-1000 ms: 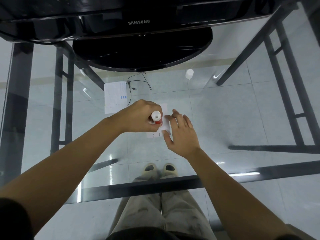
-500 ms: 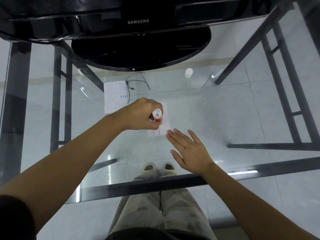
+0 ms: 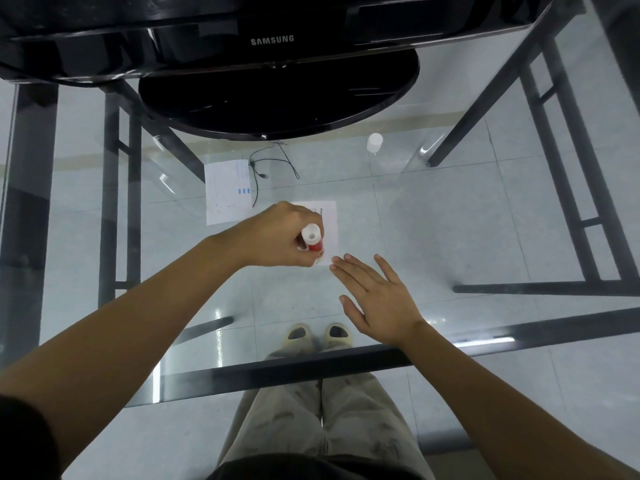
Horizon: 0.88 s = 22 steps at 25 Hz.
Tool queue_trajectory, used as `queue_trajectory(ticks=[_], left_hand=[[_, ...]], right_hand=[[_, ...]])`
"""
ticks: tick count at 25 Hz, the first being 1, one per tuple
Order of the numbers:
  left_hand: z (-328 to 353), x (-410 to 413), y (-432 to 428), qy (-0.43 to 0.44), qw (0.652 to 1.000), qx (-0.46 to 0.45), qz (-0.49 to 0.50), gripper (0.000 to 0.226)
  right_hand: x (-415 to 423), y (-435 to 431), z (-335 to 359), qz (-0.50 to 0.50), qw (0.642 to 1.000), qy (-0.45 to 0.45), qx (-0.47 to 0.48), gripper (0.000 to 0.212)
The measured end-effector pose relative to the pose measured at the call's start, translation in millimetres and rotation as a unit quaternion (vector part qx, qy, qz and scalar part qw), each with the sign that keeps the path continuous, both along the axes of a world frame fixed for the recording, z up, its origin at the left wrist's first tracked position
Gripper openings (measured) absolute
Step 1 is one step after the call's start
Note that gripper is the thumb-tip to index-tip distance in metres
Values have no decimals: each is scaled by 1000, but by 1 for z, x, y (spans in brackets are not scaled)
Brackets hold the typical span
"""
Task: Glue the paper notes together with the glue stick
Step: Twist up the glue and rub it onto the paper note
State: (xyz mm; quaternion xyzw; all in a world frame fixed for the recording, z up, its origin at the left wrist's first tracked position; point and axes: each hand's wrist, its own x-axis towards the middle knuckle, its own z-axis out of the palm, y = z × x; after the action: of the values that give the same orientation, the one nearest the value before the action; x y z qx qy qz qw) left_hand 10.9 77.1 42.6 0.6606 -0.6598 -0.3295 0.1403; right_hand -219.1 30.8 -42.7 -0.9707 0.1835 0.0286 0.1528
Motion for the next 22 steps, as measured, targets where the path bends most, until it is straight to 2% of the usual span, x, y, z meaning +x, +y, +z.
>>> queue_trajectory(ticks=[4, 10, 16, 20, 22], left_hand=[[-2, 13, -7, -34, 998, -26, 52, 13], [0, -13, -17, -2, 1000, -3, -6, 12], [2, 1, -29, -41, 997, -33, 54, 13], [2, -14, -31, -14, 1000, 0, -4, 12], [0, -10, -36, -24, 1000, -3, 13, 11]], right_hand=[[-1, -1, -2, -5, 1000, 2, 12, 52], [0, -1, -3, -3, 1000, -8, 15, 50], [-1, -2, -4, -1, 1000, 3, 21, 52], [-1, -1, -3, -4, 1000, -6, 21, 50], [-1, -1, -2, -4, 1000, -8, 24, 50]])
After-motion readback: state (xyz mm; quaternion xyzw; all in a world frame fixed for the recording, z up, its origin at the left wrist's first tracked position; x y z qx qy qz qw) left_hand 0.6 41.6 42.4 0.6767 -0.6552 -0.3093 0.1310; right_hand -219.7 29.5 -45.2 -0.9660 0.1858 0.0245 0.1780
